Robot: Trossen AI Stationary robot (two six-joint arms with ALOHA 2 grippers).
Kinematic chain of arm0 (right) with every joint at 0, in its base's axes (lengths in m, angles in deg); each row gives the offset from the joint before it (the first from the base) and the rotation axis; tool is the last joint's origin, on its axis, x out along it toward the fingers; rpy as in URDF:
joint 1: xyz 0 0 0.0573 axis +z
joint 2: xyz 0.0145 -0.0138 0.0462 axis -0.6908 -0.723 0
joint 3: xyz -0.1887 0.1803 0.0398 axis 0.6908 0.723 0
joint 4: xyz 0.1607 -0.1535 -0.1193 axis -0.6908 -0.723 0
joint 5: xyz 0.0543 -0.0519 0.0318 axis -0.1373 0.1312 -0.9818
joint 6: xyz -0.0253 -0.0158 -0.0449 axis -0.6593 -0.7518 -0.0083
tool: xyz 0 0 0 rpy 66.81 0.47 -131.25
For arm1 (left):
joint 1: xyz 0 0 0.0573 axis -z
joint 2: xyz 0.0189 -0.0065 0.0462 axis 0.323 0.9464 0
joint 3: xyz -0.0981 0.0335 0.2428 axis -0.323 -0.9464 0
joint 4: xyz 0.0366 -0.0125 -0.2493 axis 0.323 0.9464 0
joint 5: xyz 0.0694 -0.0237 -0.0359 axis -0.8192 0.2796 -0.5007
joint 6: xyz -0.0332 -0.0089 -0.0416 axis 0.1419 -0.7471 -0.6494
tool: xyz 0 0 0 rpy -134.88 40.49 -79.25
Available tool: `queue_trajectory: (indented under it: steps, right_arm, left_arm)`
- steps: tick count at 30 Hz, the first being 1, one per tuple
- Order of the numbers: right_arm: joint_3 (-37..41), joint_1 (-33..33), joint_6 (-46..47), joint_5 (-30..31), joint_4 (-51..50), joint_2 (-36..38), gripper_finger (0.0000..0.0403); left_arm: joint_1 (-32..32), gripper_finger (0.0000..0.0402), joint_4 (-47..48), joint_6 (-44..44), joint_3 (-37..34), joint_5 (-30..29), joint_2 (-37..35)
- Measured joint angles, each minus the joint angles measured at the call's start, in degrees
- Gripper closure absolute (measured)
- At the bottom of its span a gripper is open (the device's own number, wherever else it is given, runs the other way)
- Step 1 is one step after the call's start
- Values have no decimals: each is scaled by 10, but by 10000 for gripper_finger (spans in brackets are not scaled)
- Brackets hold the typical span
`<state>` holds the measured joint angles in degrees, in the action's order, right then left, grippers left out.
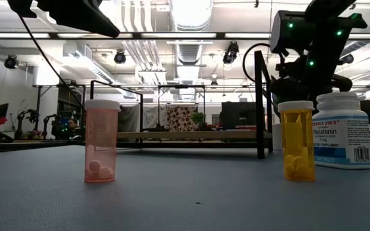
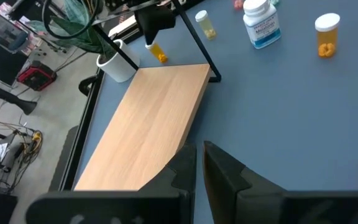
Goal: Pick and place medicine bottles onto shelf by color
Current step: Put the top orange pill bottle on the shelf
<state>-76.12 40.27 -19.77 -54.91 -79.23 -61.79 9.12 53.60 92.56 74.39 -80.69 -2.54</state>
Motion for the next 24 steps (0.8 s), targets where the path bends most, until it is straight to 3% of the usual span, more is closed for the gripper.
queue_trajectory:
  steps: [18, 24]
  right_arm:
    - [38, 0, 14, 0, 57, -10, 196]
    - [42, 0, 13, 0, 66, -9, 224]
  left_arm:
    - [0, 391, -1, -1, -2, 0, 0]
    - [0, 391, -1, -1, -3, 0, 0]
